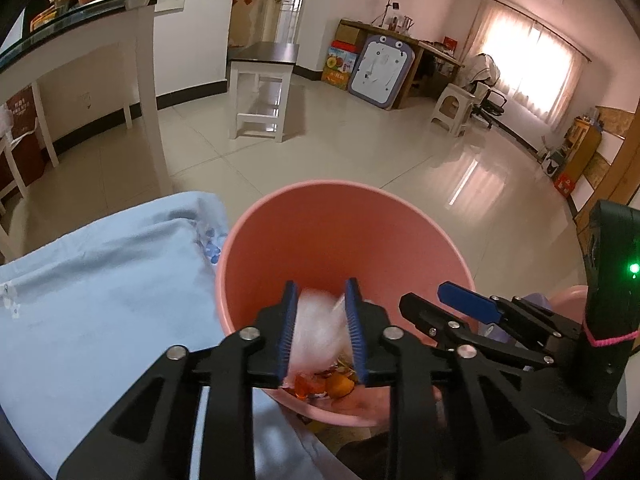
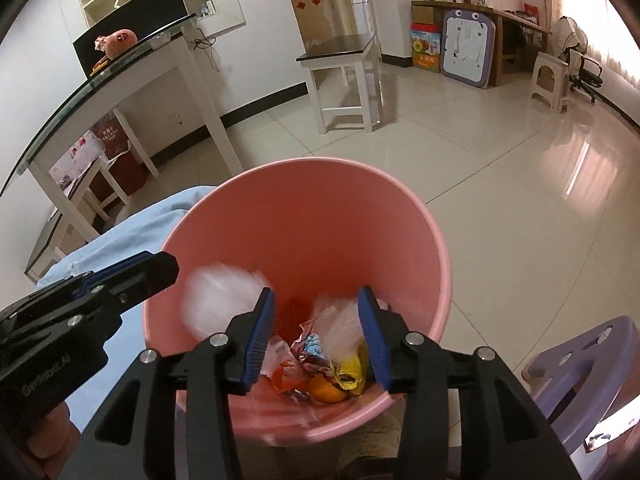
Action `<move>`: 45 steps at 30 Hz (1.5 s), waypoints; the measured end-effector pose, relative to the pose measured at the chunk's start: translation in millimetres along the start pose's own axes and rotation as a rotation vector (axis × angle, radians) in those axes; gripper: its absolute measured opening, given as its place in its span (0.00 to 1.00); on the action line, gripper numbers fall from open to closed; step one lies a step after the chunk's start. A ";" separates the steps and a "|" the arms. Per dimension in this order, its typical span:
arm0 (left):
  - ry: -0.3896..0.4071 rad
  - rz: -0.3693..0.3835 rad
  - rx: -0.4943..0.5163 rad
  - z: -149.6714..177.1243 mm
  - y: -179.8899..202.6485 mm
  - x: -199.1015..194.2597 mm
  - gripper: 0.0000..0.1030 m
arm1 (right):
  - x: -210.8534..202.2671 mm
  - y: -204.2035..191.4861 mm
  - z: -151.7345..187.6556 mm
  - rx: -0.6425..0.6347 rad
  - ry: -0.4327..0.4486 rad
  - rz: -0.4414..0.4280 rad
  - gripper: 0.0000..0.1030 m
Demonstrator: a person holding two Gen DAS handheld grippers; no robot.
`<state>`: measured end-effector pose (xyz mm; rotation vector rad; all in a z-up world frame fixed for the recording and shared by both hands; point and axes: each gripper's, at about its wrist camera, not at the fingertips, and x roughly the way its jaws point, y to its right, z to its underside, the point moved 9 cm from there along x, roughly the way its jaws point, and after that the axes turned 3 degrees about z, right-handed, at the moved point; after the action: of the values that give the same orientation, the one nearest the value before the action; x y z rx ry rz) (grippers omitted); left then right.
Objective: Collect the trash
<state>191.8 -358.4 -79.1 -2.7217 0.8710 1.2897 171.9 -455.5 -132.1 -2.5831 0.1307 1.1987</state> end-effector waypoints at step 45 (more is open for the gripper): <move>0.161 -0.116 -0.106 32.3 -73.1 -122.0 0.27 | -125.6 -100.0 54.8 -0.114 0.226 -0.045 0.67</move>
<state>142.4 -230.5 -29.5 -2.9432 0.6587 1.1403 70.4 -348.7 -48.1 -2.7991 0.0520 0.9199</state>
